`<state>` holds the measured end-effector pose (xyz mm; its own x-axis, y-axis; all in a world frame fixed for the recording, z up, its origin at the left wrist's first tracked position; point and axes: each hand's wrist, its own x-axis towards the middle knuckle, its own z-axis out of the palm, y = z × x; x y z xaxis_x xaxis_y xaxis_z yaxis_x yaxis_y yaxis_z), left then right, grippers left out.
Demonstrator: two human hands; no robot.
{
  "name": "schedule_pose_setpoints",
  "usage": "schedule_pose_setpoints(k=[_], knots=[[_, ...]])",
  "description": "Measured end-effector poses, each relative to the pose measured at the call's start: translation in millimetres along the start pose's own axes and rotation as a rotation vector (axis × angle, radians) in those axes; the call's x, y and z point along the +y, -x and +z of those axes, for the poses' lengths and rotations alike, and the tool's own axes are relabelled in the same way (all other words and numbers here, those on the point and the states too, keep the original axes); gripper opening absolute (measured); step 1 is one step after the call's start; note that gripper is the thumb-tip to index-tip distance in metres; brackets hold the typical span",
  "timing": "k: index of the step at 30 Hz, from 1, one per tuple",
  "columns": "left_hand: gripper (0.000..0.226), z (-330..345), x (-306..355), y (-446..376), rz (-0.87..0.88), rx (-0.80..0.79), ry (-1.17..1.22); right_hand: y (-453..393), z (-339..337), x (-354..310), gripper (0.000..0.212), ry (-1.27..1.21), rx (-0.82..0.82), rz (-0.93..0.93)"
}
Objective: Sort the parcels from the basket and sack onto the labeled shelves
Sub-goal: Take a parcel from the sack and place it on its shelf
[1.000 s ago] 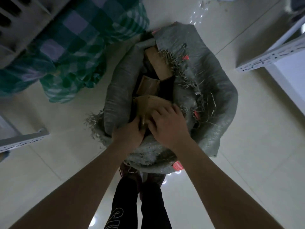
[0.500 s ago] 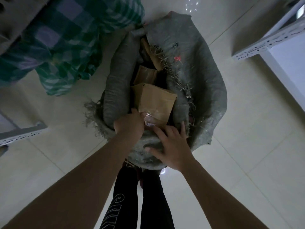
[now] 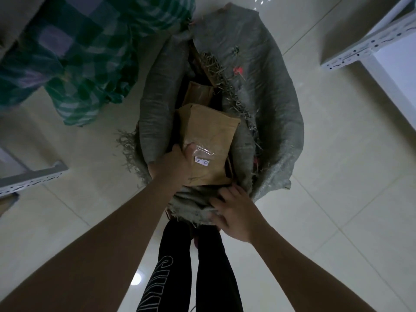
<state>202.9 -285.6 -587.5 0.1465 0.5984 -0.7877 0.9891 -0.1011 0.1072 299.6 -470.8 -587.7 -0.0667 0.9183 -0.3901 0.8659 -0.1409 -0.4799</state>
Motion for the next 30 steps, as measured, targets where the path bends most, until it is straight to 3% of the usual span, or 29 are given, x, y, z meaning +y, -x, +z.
schedule_pose_setpoints(k=[4, 10, 12, 14, 18, 21, 23, 26, 28, 30], knots=[[0.073, -1.1, -5.9, 1.6, -0.028, -0.013, 0.058, -4.4, -6.7, 13.2, 0.04, 0.117, 0.058, 0.12], [0.073, 4.7, 14.2, 5.7, 0.044, -0.173, 0.071, 24.5, 15.3, 29.5, 0.052, 0.214, -0.292, 0.292], [0.071, 7.7, 24.1, 8.2, 0.039, -0.144, 0.025, 10.1, 6.6, 20.9, 0.043, 0.023, -0.21, 0.389], [0.072, 8.3, 30.8, 9.6, 0.034, -0.115, 0.002, -10.3, -12.6, 14.8, 0.029, -0.239, 0.009, 0.562], [0.076, 8.3, 22.9, 7.0, 0.037, -0.144, 0.024, -48.0, -41.9, 25.5, 0.035, -0.511, 0.332, 0.718], [0.098, 5.4, 9.6, -0.7, 0.045, -0.297, 0.198, -75.6, -60.7, 28.6, 0.086, -1.026, 0.196, 0.798], [0.097, -1.7, 1.1, -1.6, 0.068, -0.427, 0.264, -91.4, -68.4, 27.9, 0.107, -1.131, 0.126, 0.851], [0.101, -5.4, -16.9, 5.3, 0.179, -0.513, 0.015, -105.9, -68.1, 23.2, 0.121, -1.055, 0.132, 0.917], [0.116, 5.3, -37.1, 7.5, 0.329, -0.373, -0.301, -112.5, -66.2, 16.0, 0.125, -0.991, 0.124, 0.934], [0.117, 18.3, -55.6, 7.9, 0.414, -0.212, -0.536, -120.1, -65.3, 4.5, 0.125, -0.873, 0.151, 0.891]])
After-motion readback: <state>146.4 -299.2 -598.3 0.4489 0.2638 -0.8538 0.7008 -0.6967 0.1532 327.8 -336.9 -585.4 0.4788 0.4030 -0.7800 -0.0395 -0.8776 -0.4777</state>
